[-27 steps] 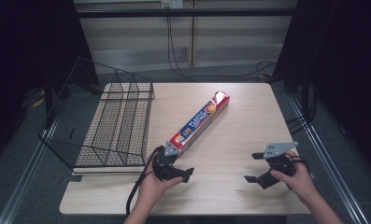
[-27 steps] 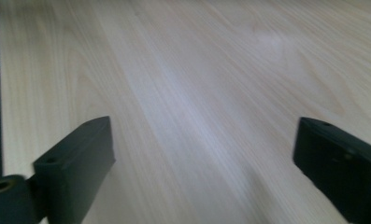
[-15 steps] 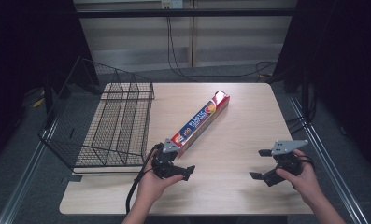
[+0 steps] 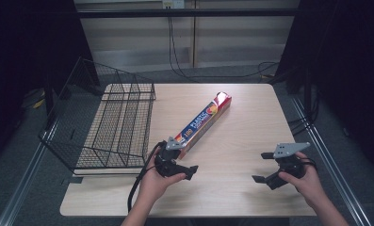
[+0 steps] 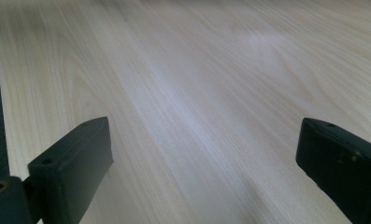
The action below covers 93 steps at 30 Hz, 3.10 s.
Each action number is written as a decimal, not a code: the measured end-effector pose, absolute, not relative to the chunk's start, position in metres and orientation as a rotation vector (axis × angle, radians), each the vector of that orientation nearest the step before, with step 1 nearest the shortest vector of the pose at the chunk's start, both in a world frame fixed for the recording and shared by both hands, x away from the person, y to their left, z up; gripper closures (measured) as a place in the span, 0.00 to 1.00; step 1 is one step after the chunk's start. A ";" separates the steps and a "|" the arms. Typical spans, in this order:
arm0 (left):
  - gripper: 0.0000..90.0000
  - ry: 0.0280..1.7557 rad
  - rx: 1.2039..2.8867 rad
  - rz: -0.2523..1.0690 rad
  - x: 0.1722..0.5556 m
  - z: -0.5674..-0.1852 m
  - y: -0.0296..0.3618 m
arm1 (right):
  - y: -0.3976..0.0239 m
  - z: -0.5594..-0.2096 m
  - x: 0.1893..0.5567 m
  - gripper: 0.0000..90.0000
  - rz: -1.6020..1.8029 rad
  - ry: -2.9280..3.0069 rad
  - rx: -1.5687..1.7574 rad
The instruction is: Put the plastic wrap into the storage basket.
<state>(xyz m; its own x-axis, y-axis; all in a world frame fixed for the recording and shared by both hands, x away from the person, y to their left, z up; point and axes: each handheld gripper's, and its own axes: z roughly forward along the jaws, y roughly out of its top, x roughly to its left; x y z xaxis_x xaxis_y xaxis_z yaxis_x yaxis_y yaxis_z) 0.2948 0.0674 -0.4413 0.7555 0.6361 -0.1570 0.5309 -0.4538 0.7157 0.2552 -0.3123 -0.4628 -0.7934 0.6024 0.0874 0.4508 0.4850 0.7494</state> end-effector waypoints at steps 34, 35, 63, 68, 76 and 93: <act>0.07 0.906 2.206 0.142 0.367 -0.405 0.030 | -0.315 -0.463 0.253 0.04 1.227 2.530 0.914; 0.07 0.912 2.206 0.141 0.369 -0.405 0.030 | -0.315 -0.463 0.253 0.04 1.228 2.533 0.911; 0.08 0.948 2.230 0.115 0.414 -0.412 0.002 | -0.316 -0.463 0.256 0.04 1.251 2.532 0.904; 0.08 0.952 2.224 0.102 0.419 -0.415 -0.002 | -0.317 -0.463 0.256 0.04 1.258 2.538 0.897; 0.10 0.996 2.184 0.083 0.429 -0.422 -0.005 | -0.317 -0.463 0.256 0.04 1.262 2.532 0.895; 0.16 1.080 2.185 0.111 0.452 -0.439 -0.007 | -0.318 -0.461 0.256 0.04 1.280 2.526 0.890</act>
